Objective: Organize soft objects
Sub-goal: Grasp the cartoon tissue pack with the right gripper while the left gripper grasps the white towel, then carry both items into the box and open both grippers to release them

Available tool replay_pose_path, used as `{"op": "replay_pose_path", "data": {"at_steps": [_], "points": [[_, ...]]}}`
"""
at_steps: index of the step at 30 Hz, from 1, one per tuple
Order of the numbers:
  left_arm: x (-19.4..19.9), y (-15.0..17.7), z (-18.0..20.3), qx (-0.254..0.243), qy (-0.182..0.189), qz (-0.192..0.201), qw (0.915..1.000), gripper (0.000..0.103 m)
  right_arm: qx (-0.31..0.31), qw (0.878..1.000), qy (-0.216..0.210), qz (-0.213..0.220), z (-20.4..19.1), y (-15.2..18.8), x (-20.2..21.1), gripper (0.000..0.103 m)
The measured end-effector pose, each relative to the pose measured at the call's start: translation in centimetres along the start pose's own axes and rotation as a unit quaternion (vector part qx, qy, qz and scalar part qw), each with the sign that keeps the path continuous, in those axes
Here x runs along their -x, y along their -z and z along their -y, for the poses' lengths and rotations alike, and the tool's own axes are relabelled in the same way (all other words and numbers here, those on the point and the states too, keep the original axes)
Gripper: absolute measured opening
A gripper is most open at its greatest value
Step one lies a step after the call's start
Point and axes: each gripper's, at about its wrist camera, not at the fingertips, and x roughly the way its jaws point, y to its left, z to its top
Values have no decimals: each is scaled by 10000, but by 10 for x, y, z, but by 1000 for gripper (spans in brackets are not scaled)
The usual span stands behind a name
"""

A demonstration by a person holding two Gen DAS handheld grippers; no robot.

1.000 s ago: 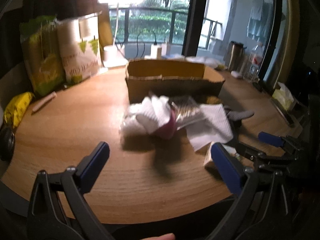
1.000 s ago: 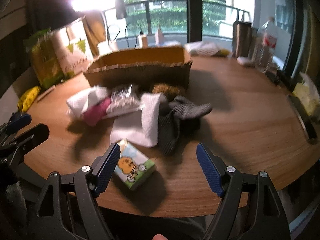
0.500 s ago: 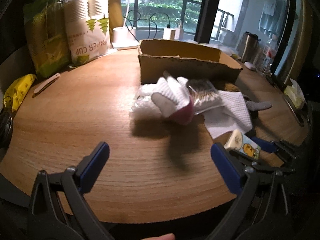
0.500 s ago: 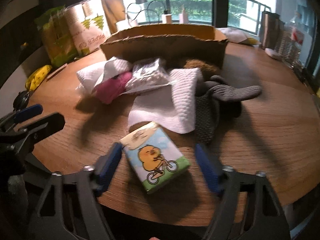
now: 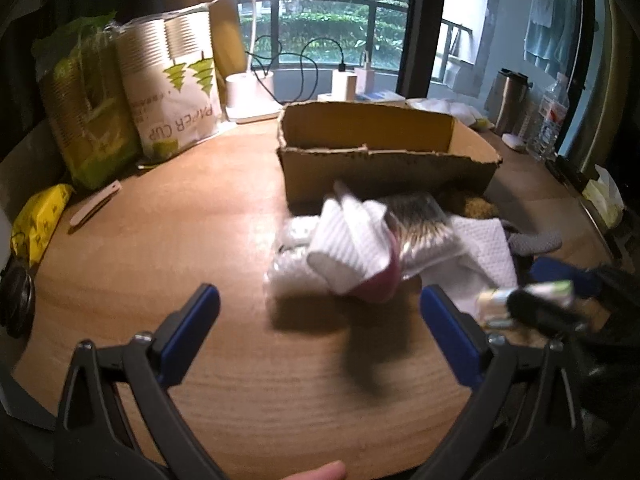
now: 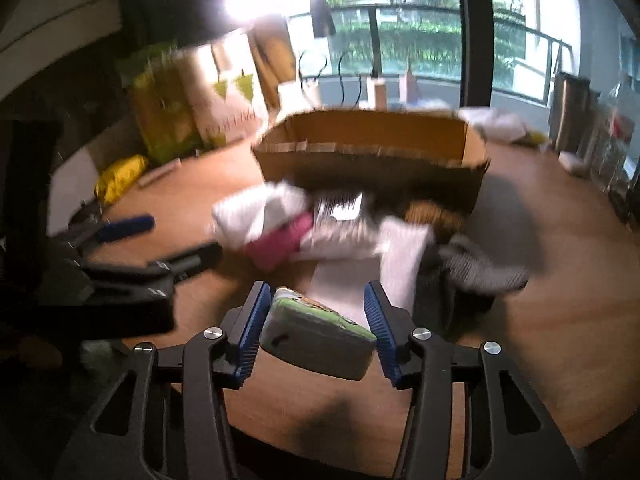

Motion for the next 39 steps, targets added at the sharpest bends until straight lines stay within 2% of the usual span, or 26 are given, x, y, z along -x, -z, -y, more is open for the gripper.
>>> {"op": "replay_pose_path", "data": {"at_steps": [2,6,8,12,13,14,21,22,26,32,39], "points": [[-6,-5,2,-29,63,-113,9999,82,-53,9999,0,91,5,-7,3,51],[-20,-14,3,1,90,-281,9996,77,-75,9997,19,223,13,-22,9,51],[-25,-17,3,40,119,-326,9994,71,-82,9996,32,265,18,-26,11,51],[-37,-24,4,68,226,-468,9986,70,-119,9995,76,289,28,-35,8,51],[-38,-26,5,47,232,-487,9985,65,-132,9995,97,284,31,-36,7,51],[-40,-27,6,25,249,-510,9984,56,-148,9994,104,283,33,-37,6,51],[-51,-29,10,-75,367,-721,9967,30,-191,9993,135,291,40,-43,0,51],[-51,-30,10,-71,405,-726,9965,23,-181,9993,145,295,40,-45,0,51],[-40,-34,11,-168,374,-498,9979,10,-143,9991,176,354,39,-49,1,51],[-29,-42,13,-250,585,-312,9975,5,-81,9986,250,454,37,-55,5,51],[-9,-56,2,-8,819,-13,9966,4,-3,9973,411,606,39,-65,14,51]]}}
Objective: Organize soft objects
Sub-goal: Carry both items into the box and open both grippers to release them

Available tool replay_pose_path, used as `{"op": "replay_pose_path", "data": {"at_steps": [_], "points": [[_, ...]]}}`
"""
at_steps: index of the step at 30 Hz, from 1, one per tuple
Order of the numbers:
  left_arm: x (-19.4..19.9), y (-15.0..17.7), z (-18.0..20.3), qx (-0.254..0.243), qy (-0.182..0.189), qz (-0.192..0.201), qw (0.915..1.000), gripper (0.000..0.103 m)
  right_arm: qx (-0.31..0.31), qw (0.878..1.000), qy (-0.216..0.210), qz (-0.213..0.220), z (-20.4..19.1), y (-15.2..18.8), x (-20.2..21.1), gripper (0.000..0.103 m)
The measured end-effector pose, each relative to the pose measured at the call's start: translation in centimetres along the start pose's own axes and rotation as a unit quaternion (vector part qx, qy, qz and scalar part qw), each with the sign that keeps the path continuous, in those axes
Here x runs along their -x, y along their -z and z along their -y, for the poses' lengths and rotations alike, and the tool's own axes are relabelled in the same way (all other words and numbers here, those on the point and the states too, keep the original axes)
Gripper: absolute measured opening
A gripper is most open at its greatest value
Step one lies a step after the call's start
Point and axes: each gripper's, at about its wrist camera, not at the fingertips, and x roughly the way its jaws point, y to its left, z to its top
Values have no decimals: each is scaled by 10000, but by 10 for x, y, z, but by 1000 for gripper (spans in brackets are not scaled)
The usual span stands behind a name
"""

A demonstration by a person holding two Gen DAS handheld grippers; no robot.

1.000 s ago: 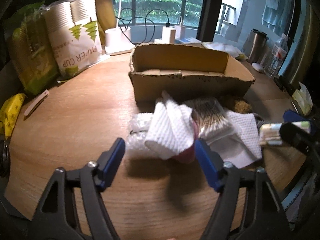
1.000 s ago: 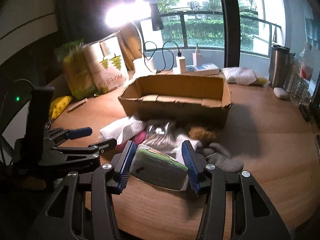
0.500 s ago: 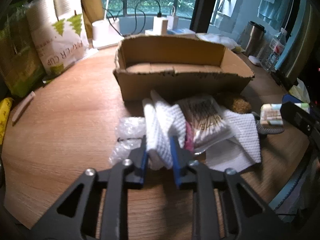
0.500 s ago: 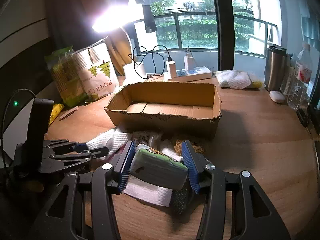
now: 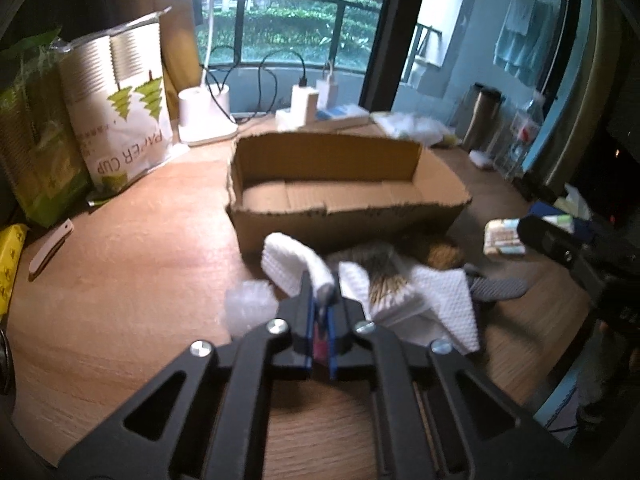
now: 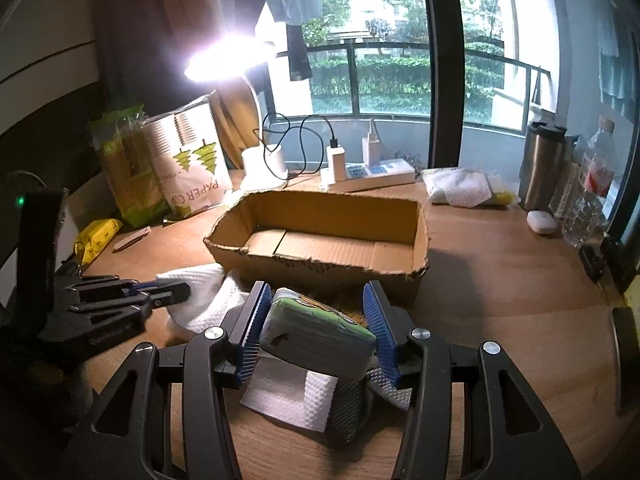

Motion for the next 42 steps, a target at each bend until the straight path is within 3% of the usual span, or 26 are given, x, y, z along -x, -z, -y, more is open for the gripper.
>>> {"op": "replay_pose_path", "data": {"at_steps": [12,24,35,42], "points": [[52,-43,-9,-48,162,932,9955,5,113,9996,187,167,7,-18,-1,51],[63,-87,-16,-245,215,1518,9879,5,186,9989,362,233,20,-41,-19,51],[33,-108,-23,-240,263,1570,9870,5,205,9983,527,158,38,-61,-49,51],[-4,-111,-31,-153,157,1280,9915,5,221,9980,589,39,44,-68,-71,51]]}}
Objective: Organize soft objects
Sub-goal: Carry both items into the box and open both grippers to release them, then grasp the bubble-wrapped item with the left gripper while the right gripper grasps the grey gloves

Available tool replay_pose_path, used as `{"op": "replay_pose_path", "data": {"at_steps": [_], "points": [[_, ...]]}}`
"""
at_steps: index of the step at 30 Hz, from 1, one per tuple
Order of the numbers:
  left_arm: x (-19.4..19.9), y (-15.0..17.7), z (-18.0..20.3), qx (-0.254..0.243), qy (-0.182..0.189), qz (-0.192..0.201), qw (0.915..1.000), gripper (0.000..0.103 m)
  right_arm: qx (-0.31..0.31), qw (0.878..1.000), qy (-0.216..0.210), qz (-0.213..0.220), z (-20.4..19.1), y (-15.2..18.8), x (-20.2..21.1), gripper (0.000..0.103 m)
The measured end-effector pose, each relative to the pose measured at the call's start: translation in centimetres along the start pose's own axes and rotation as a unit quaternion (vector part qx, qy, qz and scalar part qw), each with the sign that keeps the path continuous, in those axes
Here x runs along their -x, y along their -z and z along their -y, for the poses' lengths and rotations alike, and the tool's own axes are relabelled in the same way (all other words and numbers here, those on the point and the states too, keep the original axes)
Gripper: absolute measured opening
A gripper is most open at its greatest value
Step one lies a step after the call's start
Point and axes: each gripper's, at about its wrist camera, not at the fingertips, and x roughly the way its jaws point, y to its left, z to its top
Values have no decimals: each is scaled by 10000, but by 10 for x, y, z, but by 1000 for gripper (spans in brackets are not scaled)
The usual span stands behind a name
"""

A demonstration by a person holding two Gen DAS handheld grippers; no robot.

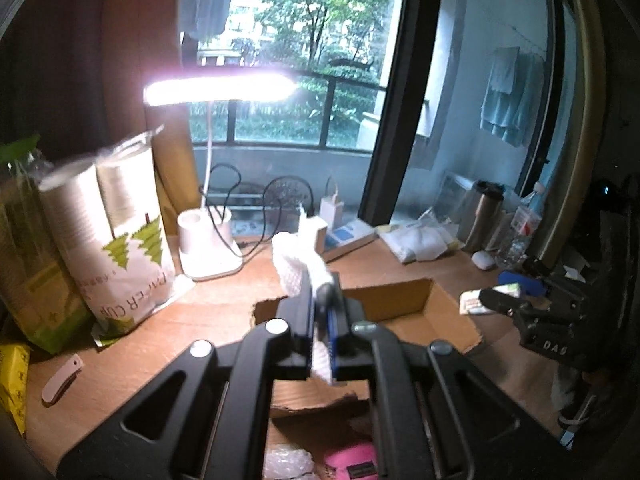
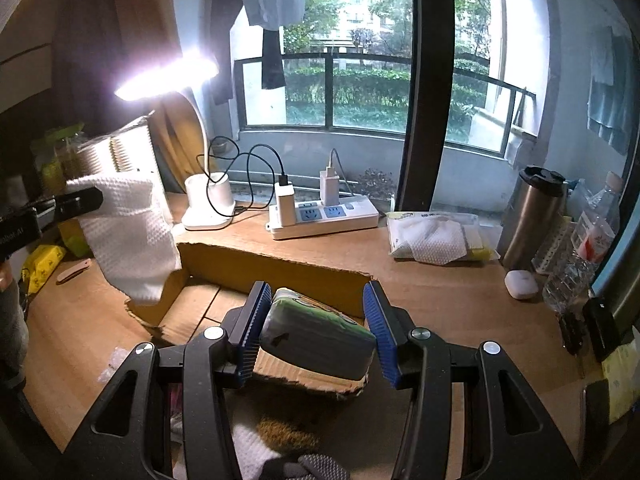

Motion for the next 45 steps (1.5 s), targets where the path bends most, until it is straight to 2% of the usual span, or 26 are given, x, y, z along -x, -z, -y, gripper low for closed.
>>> {"op": "replay_pose_path", "data": {"at_steps": [10,21,25,30,34,36,38,40,45], "points": [[-48,21,-5,36,-19,-613,9981,5,-153,9993,24,-335,10,6,-42,51],[-93,52,-14,-26,-266,-1394,9899,7,-21,9984,109,-562,9,12,-74,51],[-101,58,-16,-9,-342,-1593,9866,13,58,9980,201,-589,7,15,-79,51],[-100,57,-18,7,-378,-1639,9858,15,-12,9973,204,-706,9,19,-85,52],[-93,55,-16,-4,-297,-1599,9867,25,4,9965,186,-815,7,20,-86,53],[-89,54,-15,2,-271,-1557,9874,33,-9,9966,164,-810,7,21,-83,54],[-86,52,-14,38,-251,-1518,9881,56,-30,9968,158,-781,6,21,-79,59],[-81,50,-16,136,-198,-1452,9891,57,-46,9970,180,-756,6,22,-76,64],[-70,46,-11,107,-236,-1327,9908,60,-83,9973,201,-696,6,24,-62,64]]}}
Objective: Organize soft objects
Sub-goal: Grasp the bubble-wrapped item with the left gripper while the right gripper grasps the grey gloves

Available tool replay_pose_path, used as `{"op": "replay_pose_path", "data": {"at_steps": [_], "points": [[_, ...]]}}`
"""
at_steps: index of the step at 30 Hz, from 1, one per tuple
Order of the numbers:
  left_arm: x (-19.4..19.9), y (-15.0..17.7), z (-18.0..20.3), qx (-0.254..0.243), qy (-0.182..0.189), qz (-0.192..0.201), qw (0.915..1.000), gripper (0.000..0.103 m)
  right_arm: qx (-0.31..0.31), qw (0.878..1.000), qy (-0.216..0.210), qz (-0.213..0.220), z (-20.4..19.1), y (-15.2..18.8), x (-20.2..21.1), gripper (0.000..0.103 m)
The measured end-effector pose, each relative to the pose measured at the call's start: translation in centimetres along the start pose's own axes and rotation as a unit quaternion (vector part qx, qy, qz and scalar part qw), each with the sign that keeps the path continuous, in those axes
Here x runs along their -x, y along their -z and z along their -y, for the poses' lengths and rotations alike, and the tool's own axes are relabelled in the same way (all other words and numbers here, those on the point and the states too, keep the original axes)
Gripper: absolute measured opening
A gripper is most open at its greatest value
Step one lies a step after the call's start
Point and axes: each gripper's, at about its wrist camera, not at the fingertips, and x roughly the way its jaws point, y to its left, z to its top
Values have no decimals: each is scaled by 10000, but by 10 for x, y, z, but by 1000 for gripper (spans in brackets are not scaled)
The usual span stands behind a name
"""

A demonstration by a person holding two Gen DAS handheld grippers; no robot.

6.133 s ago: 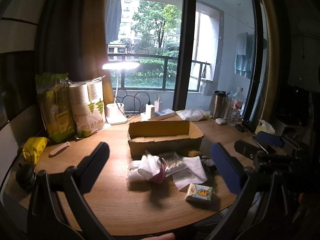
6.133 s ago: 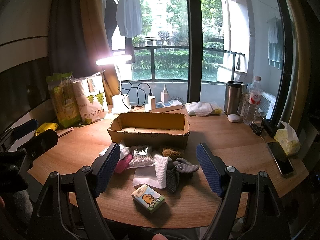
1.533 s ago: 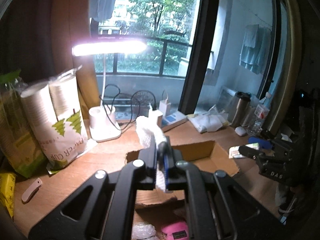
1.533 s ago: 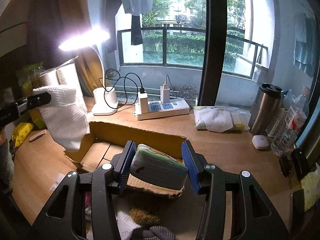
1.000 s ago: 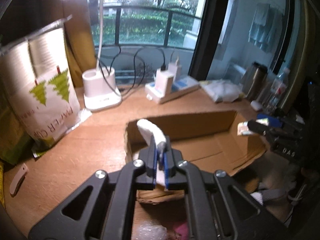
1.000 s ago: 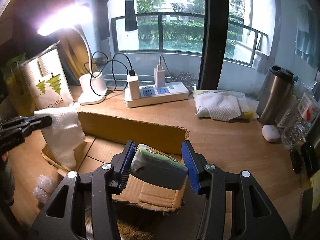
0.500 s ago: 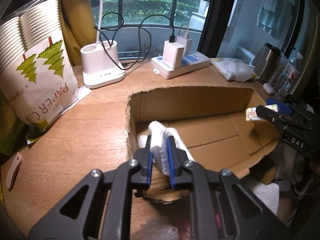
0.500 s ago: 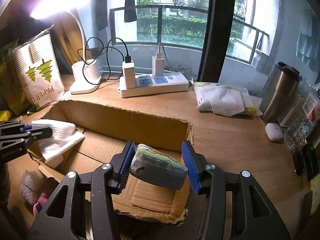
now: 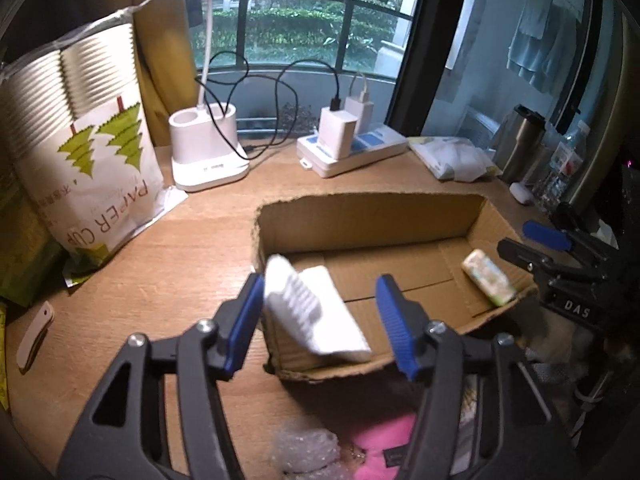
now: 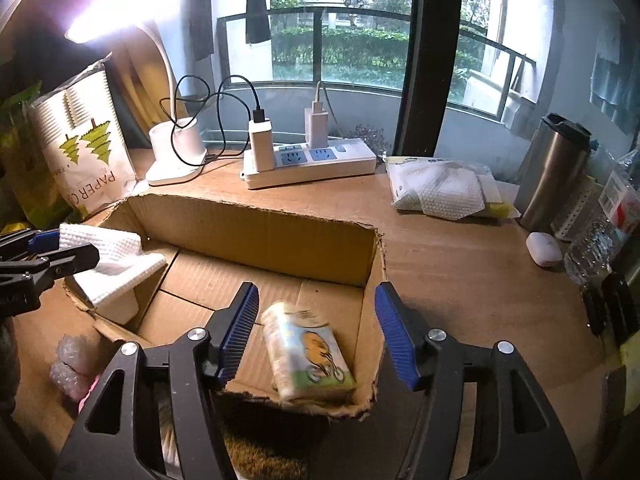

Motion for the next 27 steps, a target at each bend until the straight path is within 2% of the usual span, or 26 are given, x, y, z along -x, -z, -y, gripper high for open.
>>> {"op": "replay_pose_path", "data": {"at_steps": [8,15,27], "points": [[23,2,6,12,192,232,9995,70,-39,9999,55,124,-1,8,28,64],[48,15,9,49,308,412,9987,71,-64,9997,22,223,-5,19,52,64],[65,48,20,4,352,414,9985,71,-81,9997,86,195,-8,44,72,64]]}}
